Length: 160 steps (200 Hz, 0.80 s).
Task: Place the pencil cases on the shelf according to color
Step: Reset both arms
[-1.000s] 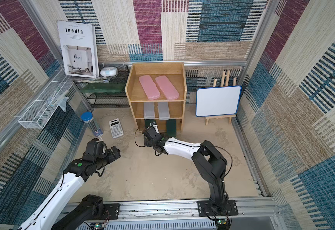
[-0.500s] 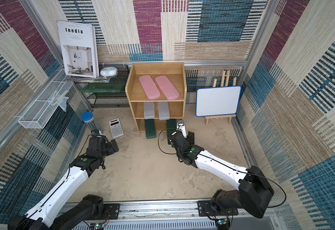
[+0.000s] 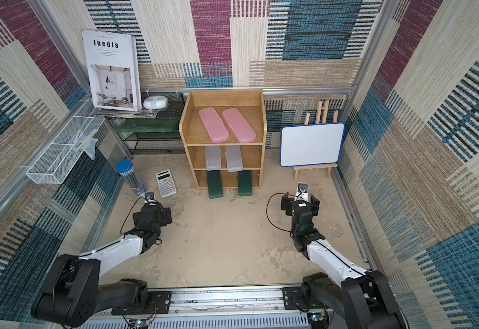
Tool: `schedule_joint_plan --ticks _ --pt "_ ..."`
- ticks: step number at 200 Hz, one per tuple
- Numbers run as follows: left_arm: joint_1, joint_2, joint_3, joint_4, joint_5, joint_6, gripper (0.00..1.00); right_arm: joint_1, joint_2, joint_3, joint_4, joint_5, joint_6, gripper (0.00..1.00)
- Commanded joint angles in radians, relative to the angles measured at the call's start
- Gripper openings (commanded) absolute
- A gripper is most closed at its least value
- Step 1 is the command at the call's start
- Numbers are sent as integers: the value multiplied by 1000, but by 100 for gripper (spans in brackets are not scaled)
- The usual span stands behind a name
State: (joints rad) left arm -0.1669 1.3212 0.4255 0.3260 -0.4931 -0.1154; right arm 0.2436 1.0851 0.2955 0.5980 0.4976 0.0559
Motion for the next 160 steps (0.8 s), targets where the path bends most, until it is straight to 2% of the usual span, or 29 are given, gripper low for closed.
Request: schedule_joint_plan --ticks 1,17,34,46,54,66,103,113,126,137,142,149,160 --pt "7 62 42 218 24 91 100 -54 20 -69 304 -77 -49 99" --pt "17 100 45 271 25 131 100 -96 59 -109 397 -99 -25 99" --pt "63 177 -13 496 125 145 100 -129 127 -139 505 -139 -23 99" --pt "97 155 25 369 185 103 100 -142 202 -140 571 -132 -29 100" --pt "111 177 30 398 193 101 100 -145 221 -116 548 -121 -23 100" --pt "131 176 59 327 229 84 100 -161 242 -83 509 -194 -41 100" --pt "138 180 54 343 243 84 100 -203 317 14 409 -315 -62 100" --pt "145 183 40 369 302 96 99 -208 374 -30 562 -322 -75 100" --pt "152 225 -12 512 346 118 97 -214 493 -90 815 -298 -68 99" --pt "154 202 11 420 354 109 100 -214 450 -65 672 -276 -50 99" --pt "156 209 5 452 357 111 100 -219 425 -42 591 -280 -38 99" --pt "156 223 -3 490 354 115 100 -226 441 -53 652 -286 -35 99" --pt "156 203 9 429 358 109 100 -227 444 -54 655 -284 -35 99"
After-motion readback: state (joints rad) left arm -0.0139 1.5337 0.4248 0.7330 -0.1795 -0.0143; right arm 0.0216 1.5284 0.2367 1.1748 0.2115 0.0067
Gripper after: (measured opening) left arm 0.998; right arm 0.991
